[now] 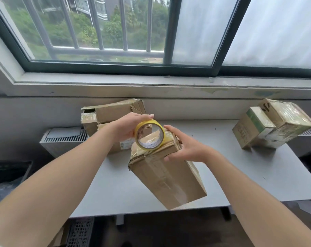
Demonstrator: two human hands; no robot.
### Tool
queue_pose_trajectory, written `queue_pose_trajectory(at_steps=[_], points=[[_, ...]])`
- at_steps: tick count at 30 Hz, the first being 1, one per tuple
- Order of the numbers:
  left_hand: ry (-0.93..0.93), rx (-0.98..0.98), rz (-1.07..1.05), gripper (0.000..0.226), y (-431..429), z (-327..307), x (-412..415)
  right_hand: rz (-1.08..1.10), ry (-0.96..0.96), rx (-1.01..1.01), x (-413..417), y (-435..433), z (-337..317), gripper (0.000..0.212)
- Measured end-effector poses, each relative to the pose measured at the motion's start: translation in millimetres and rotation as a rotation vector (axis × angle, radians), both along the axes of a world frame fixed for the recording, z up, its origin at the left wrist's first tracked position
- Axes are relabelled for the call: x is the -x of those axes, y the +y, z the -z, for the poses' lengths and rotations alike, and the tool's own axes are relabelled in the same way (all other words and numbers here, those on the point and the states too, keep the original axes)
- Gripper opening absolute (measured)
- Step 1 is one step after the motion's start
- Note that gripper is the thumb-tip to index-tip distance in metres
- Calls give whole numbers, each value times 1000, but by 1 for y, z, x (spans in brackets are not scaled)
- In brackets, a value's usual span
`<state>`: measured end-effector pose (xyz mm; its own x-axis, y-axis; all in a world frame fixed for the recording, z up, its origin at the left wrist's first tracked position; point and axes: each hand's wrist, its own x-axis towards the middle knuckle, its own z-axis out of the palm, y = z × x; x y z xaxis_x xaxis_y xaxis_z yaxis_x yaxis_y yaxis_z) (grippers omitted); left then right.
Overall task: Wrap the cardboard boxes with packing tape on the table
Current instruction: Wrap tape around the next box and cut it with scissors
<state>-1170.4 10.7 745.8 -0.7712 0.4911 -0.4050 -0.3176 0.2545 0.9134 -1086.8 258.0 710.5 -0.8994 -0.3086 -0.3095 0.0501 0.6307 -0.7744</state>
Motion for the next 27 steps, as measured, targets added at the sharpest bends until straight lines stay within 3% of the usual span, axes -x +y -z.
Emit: queue_pose_trajectory(at_steps=[3,7,12,27], points=[[198,135,-1,41,12,-17,-6,-17,-11,32,-1,10,1,107],[525,472,12,49,34,-38,-4,-18,-3,62,-3,24,0,114],[798,738,63,49,49,-40,-9,13,120,70,-8,45,1,120],[564,849,191,51,29,-21,-20,128,96,231,-30,89,25,123]])
